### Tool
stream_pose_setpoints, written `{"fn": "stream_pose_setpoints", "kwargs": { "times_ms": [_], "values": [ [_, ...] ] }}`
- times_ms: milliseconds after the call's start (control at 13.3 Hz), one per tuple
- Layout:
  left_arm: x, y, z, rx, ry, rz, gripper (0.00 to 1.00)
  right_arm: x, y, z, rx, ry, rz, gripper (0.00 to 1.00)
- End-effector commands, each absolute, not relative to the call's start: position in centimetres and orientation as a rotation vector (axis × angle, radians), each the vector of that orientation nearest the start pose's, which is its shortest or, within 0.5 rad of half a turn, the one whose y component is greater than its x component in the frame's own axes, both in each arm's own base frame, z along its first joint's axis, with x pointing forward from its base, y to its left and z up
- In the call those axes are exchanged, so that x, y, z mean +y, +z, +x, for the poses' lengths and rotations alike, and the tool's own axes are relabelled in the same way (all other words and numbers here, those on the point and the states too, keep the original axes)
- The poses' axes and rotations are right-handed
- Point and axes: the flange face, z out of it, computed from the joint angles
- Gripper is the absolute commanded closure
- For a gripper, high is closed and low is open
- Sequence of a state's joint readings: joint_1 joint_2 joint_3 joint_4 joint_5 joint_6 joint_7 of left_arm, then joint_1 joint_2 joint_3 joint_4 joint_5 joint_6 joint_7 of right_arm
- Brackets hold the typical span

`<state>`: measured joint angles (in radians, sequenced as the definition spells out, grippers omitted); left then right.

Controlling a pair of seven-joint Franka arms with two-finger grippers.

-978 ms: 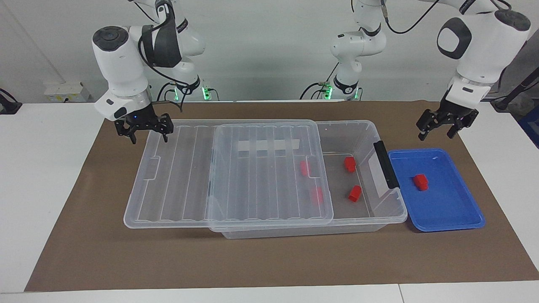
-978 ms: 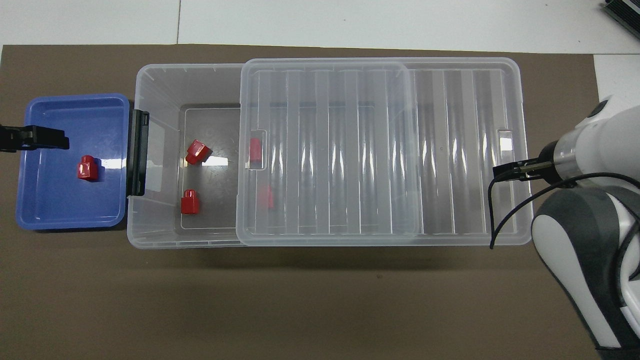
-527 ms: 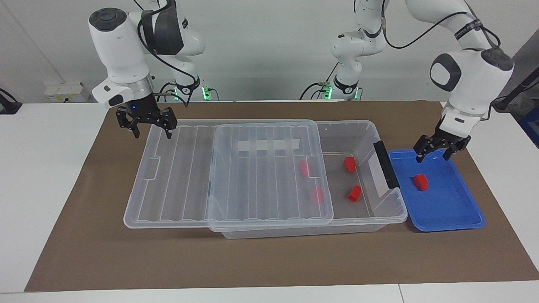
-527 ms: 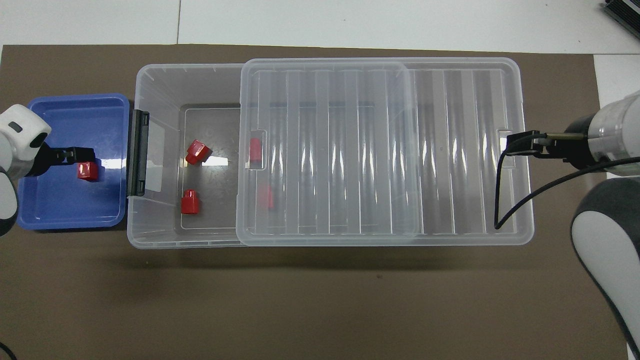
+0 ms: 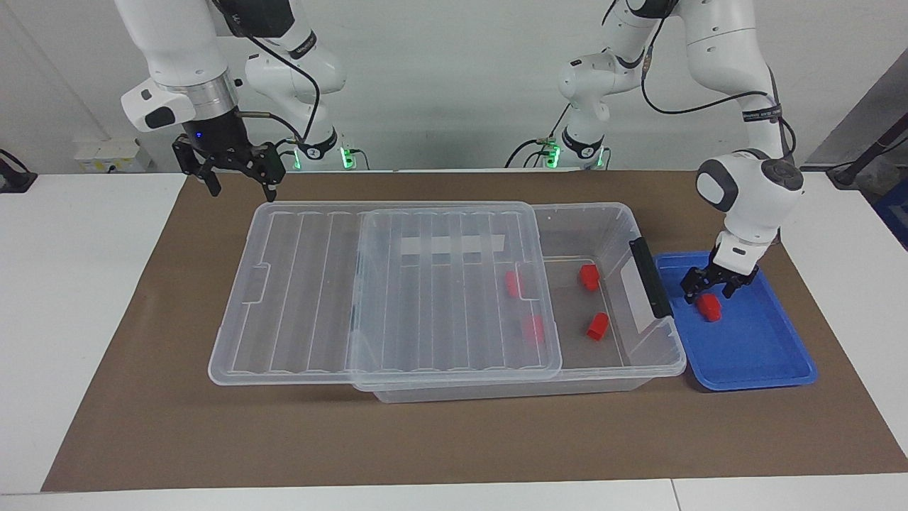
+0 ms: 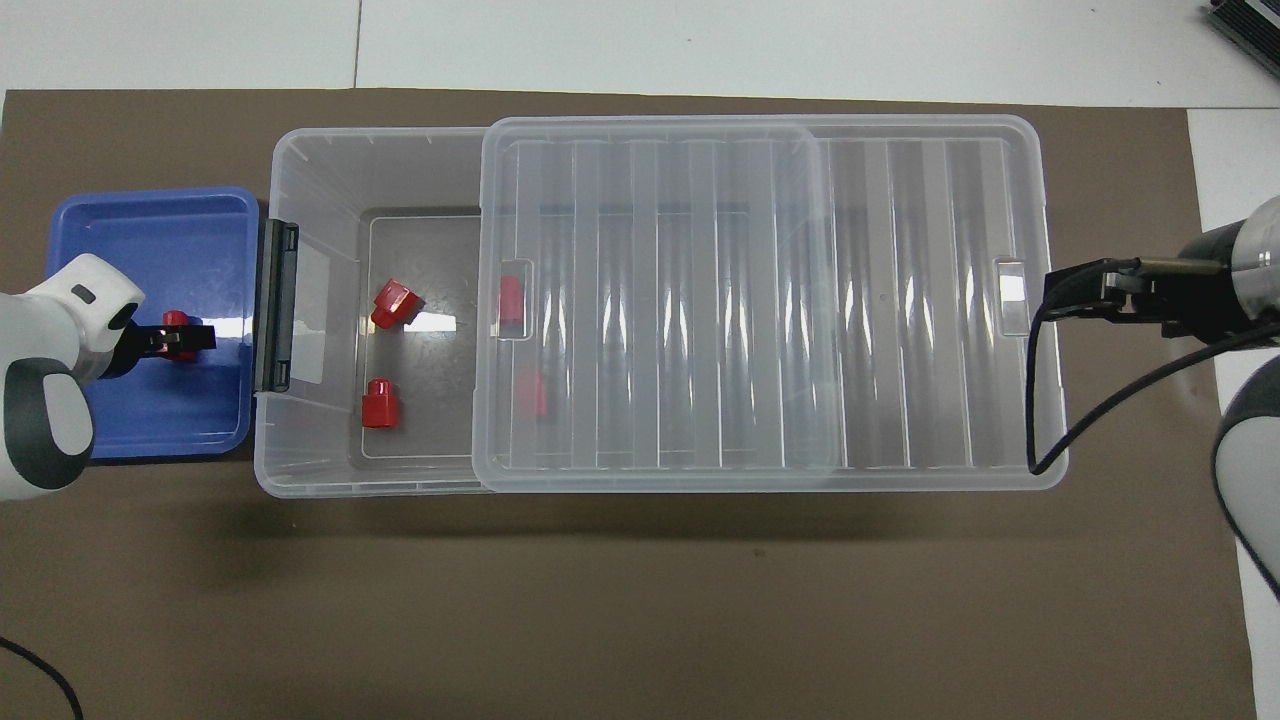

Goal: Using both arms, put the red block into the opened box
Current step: 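Lower the left gripper and grasp the red block in the blue tray, then carry the red block with the left gripper into the opened clear box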

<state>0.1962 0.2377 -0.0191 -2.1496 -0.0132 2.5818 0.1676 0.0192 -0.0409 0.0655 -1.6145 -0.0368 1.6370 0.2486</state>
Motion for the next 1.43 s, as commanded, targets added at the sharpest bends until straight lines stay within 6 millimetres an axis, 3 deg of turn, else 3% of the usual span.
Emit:
{"fn": "stream_pose_setpoints", "kwargs": {
  "times_ms": [0,226,301,376,677,753,828,978,1355],
  "values": [
    [10.7,30.4,57.8,0.038,-0.337,-3.091,0.01,3.6,63.0,54.7,0.299,-0.047,-3.136,0.0],
    [11.5,30.2,57.6,0.099,-0.33,-3.084,0.02,2.8,62.5,54.5,0.294,-0.027,-3.14,0.0],
    [11.5,30.2,57.6,0.102,-0.331,-3.084,0.09,2.8,62.5,54.5,0.292,-0.029,-3.14,0.0],
    [11.5,30.1,57.6,0.1,-0.328,-3.085,0.22,2.8,62.4,54.5,0.294,-0.025,-3.14,0.0],
    [11.4,29.9,57.5,0.119,-0.312,-3.087,0.89,2.8,62.3,54.3,0.295,-0.018,-3.143,0.0],
    [11.4,30.0,57.6,0.117,-0.308,-3.089,1.0,2.9,62.3,54.3,0.292,-0.018,-3.141,0.0],
    [11.3,30.1,57.7,0.121,-0.301,-3.09,1.0,2.8,62.3,54.3,0.292,-0.018,-3.143,0.0],
    [11.5,33.5,58.9,0.122,-0.231,-3.109,1.0,2.8,62.3,54.3,0.295,-0.018,-3.143,0.0],
    [9.8,49.2,60.4,0.067,0.001,-3.17,1.0,2.8,62.3,54.3,0.295,-0.018,-3.143,0.0]
  ]
}}
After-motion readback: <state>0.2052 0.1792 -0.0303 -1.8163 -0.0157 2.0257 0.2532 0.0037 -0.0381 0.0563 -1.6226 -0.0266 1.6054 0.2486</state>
